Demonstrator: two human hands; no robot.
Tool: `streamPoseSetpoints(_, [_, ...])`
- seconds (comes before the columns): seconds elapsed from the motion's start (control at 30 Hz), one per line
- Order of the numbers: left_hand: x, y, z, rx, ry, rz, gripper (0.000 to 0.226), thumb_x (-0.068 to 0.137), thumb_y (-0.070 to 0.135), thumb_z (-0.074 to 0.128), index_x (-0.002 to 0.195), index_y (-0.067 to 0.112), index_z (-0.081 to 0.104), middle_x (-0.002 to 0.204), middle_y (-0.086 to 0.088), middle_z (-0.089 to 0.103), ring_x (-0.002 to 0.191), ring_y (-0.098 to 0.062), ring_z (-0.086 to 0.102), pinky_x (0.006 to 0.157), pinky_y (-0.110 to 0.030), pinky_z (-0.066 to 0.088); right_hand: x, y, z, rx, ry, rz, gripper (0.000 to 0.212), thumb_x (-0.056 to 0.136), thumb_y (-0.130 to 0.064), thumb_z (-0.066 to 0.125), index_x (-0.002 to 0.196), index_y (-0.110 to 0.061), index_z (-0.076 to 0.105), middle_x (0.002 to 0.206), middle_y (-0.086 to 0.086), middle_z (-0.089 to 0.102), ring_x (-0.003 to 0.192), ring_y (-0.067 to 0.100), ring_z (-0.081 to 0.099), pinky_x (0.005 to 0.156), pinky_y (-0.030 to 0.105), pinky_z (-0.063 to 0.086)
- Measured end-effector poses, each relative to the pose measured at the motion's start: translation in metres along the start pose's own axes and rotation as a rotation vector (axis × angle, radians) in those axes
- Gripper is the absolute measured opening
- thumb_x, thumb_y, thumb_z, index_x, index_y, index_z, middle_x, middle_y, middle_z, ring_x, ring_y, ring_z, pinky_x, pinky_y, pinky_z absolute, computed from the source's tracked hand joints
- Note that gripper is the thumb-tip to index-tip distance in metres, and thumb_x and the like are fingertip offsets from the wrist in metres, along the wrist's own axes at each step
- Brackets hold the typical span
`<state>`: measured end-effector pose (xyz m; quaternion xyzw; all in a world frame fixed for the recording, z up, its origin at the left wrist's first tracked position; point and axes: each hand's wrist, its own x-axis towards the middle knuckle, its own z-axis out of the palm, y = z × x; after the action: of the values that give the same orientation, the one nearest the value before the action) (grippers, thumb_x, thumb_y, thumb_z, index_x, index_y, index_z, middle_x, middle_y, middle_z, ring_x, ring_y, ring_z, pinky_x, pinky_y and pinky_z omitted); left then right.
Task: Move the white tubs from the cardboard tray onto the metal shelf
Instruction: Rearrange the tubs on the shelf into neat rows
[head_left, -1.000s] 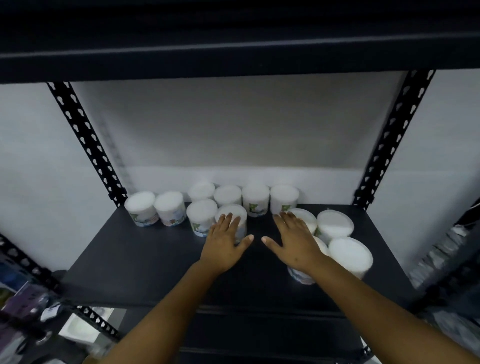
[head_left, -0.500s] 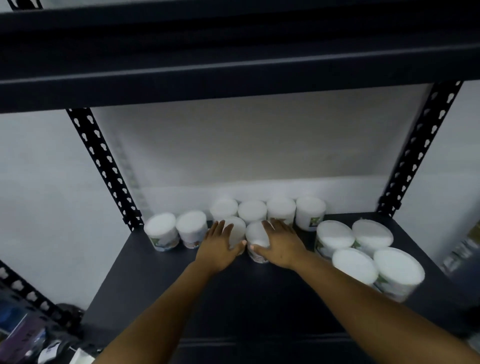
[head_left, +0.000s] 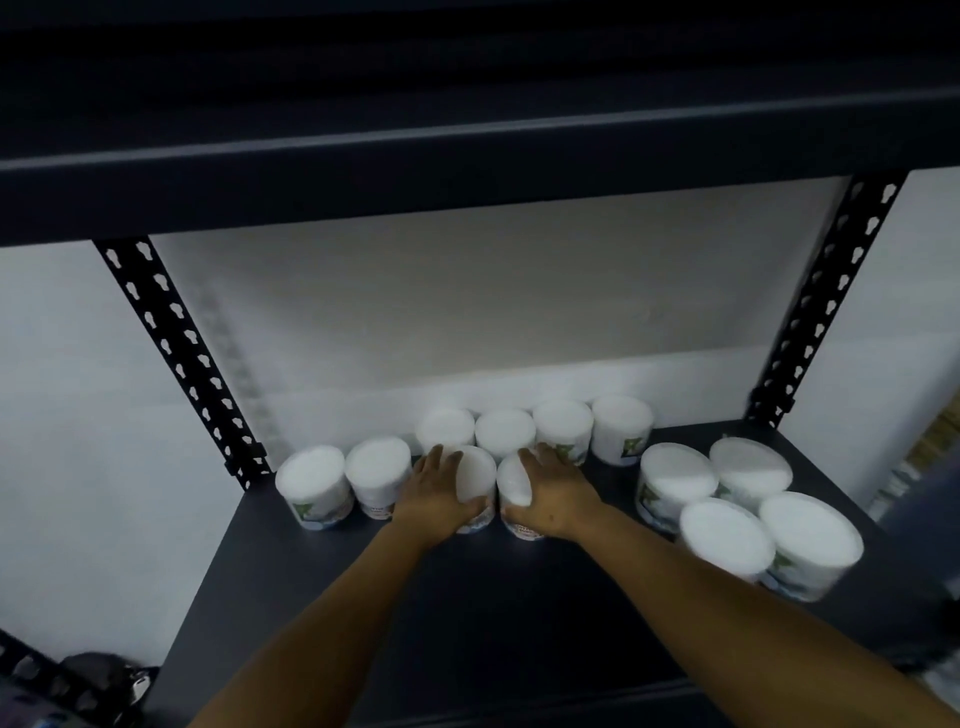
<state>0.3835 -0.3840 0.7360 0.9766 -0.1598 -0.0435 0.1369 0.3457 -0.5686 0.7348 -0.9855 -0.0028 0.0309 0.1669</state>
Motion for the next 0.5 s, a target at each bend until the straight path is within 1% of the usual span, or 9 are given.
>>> streamPoseSetpoints(0.07, [0.001,0.001,0.001,0.000,0.019,-0.001,0.078,0.085,0.054,0.056,0.147,0.021,0.023,0.155,-0.005,0.016,0.139,-0.028,0.023,0.111,-0.037,0.022,0.002,0.001,0.001,0.004,0.011,-0.003,0.076,0.069,-0.058,0.061,0.130,-0.020,0.035,0.127,0.008,0.041,0.115,0.029,0.043,0.094,0.036,0.042])
streamPoseSetpoints(0.13, [0.002,0.003,0.003,-0.008,0.040,-0.007,0.076,0.084,0.053,0.057,0.145,0.022,0.026,0.151,-0.002,0.022,0.133,-0.028,0.027,0.108,-0.035,0.025,0.003,0.002,0.002,0.010,0.034,-0.016,0.075,0.069,-0.057,0.062,0.129,-0.019,0.037,0.126,0.008,0.042,0.115,0.028,0.044,0.093,0.035,0.042])
streamPoseSetpoints(0.2, [0.002,0.004,0.004,-0.034,0.064,-0.025,0.076,0.082,0.053,0.059,0.144,0.023,0.029,0.147,-0.001,0.026,0.128,-0.027,0.028,0.105,-0.034,0.027,0.003,0.004,0.002,0.013,0.052,-0.033,0.075,0.070,-0.056,0.064,0.129,-0.018,0.038,0.126,0.008,0.042,0.115,0.028,0.043,0.094,0.034,0.040])
streamPoseSetpoints(0.3, [0.001,0.006,0.006,-0.073,0.092,-0.047,0.080,0.077,0.054,0.063,0.142,0.022,0.030,0.143,-0.002,0.029,0.125,-0.027,0.029,0.103,-0.034,0.029,0.002,0.008,0.003,0.023,0.069,-0.058,0.074,0.069,-0.055,0.065,0.128,-0.017,0.040,0.124,0.008,0.044,0.114,0.028,0.044,0.092,0.034,0.041])
streamPoseSetpoints(0.4, [0.000,0.008,0.008,-0.119,0.080,-0.070,0.085,0.074,0.052,0.067,0.143,0.022,0.028,0.143,-0.003,0.029,0.126,-0.028,0.029,0.104,-0.034,0.028,0.001,0.014,0.002,0.037,0.076,-0.073,0.075,0.066,-0.059,0.062,0.125,-0.018,0.042,0.121,0.008,0.047,0.111,0.029,0.046,0.091,0.035,0.042])
streamPoseSetpoints(0.5, [-0.002,0.011,0.012,-0.116,0.078,-0.059,0.088,0.072,0.054,0.067,0.143,0.020,0.029,0.141,-0.002,0.034,0.126,-0.026,0.031,0.104,-0.031,0.023,-0.002,0.022,-0.002,0.052,0.095,-0.090,0.080,0.062,-0.063,0.056,0.126,-0.016,0.044,0.120,0.008,0.047,0.112,0.029,0.045,0.092,0.037,0.041])
